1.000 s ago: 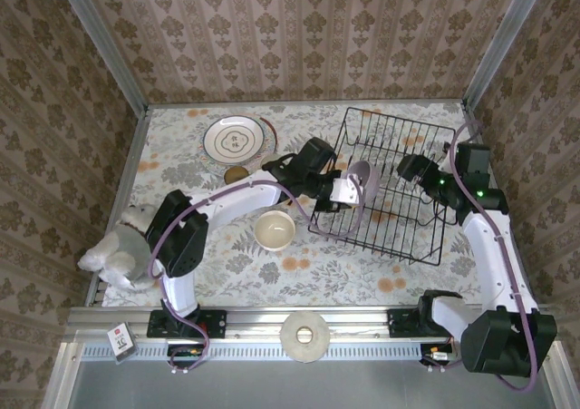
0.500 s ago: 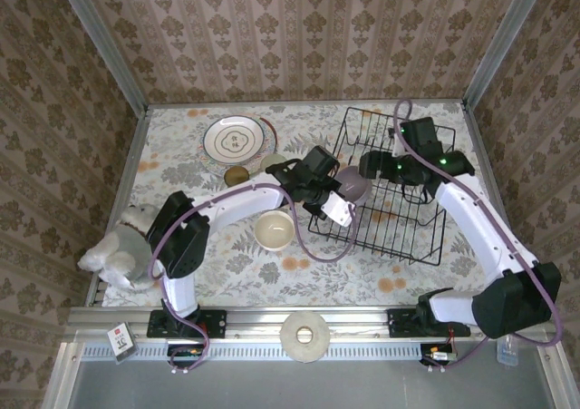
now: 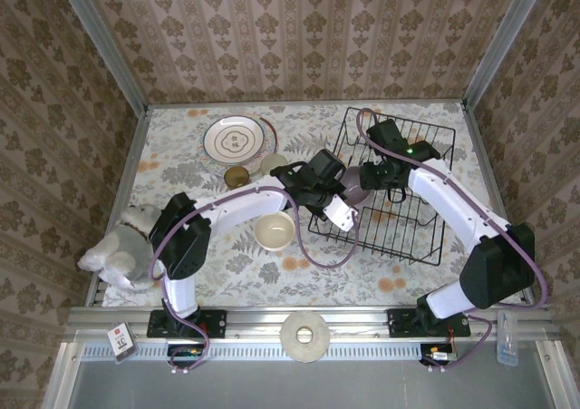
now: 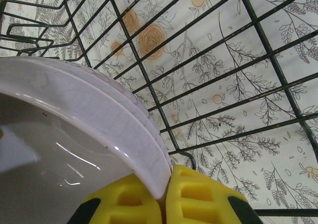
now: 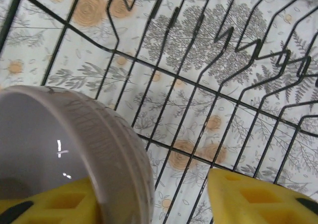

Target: Unload the mixed dishes from the dish rack

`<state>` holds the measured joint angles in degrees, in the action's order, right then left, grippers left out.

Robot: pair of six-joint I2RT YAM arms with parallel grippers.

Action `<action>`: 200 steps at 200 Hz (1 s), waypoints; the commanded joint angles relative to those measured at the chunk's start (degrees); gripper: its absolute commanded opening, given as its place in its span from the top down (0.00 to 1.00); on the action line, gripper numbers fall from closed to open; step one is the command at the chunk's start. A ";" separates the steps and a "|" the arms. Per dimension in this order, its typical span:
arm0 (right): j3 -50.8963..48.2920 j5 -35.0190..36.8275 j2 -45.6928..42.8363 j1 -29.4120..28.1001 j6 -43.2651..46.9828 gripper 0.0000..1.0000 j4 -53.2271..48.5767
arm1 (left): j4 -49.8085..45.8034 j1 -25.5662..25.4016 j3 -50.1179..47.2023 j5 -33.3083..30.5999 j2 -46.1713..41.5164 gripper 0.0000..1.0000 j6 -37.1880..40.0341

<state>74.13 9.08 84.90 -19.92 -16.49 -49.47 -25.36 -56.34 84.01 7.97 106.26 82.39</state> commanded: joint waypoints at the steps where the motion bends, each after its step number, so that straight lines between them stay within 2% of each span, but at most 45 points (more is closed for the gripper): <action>1: 0.71 4.96 1.11 -0.88 -0.16 0.58 -2.27 | 1.52 -0.62 3.04 -1.57 0.94 1.00 1.72; 23: 0.41 6.64 1.09 -1.99 -0.93 0.70 -1.88 | 1.06 -0.70 3.48 -2.57 1.50 1.00 1.31; 67: -0.36 5.27 2.02 -2.11 -1.43 0.92 -1.33 | 3.31 -0.92 3.13 -3.40 1.65 1.00 0.85; 88: -0.57 4.93 2.24 -2.10 -1.39 0.92 -1.10 | 4.17 -0.97 2.93 -3.22 1.42 1.00 0.72; 128: -0.74 5.33 3.32 -2.06 -1.60 0.77 -1.11 | 4.92 -1.14 2.86 -4.19 1.50 1.00 0.74; 139: -0.74 5.31 3.52 -2.12 -1.64 0.76 -1.06 | 5.06 -1.06 2.74 -4.22 1.50 1.00 0.88; 154: -0.63 5.07 3.70 -2.10 -1.62 0.76 -1.04 | 5.15 -1.11 2.82 -4.38 1.59 1.00 0.60; 200: -0.61 4.19 3.78 -2.09 -1.96 0.92 -0.71 | 6.46 -1.06 2.38 -4.46 1.72 1.00 -0.07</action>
<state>73.87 13.37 88.25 -22.02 -18.20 -49.15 -23.44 -57.52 84.82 3.97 108.05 82.76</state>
